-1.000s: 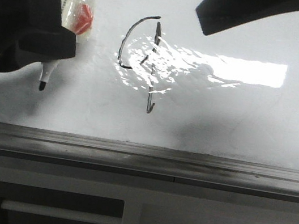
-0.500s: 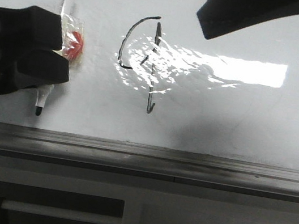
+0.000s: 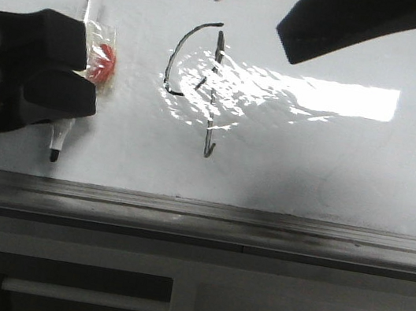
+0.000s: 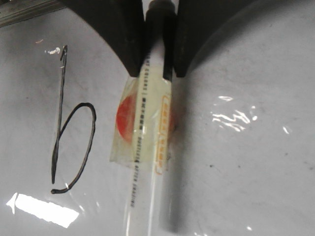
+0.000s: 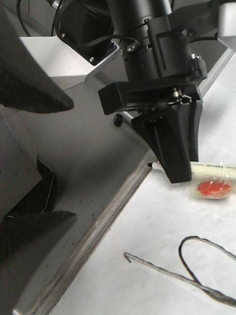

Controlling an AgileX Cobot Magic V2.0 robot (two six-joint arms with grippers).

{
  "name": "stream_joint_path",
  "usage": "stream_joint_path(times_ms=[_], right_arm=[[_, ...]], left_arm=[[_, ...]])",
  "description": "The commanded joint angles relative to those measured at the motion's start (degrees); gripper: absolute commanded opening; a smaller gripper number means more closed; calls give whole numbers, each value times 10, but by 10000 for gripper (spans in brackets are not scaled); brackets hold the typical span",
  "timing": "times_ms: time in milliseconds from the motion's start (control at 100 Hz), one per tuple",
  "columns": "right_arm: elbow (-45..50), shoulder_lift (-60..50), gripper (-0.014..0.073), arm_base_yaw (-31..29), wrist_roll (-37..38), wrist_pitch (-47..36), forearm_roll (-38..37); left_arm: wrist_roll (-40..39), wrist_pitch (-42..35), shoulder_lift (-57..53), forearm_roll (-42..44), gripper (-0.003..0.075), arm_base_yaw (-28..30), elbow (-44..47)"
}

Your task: Write number 9 on whiteboard

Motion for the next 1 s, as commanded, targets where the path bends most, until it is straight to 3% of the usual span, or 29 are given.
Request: stream_joint_path(times_ms=[0,280,370,920,990], right_arm=[[-19,-14,379,0,-6,-23,7],[-19,-14,379,0,-6,-17,7],[-19,-14,379,0,-6,-18,7],[-19,-15,378,0,-6,-24,-25],[-19,-24,328,0,-6,-32,-37]], left_arm=[[-5,-17,-7,6,-1,-1,-14],[-8,-35,-7,41,257,-1,-14],[-8,-37,-8,41,304,-1,-14],[-47,-70,-33,143,309,-4,-14],[-20,-67,-52,143,309,-4,-14]])
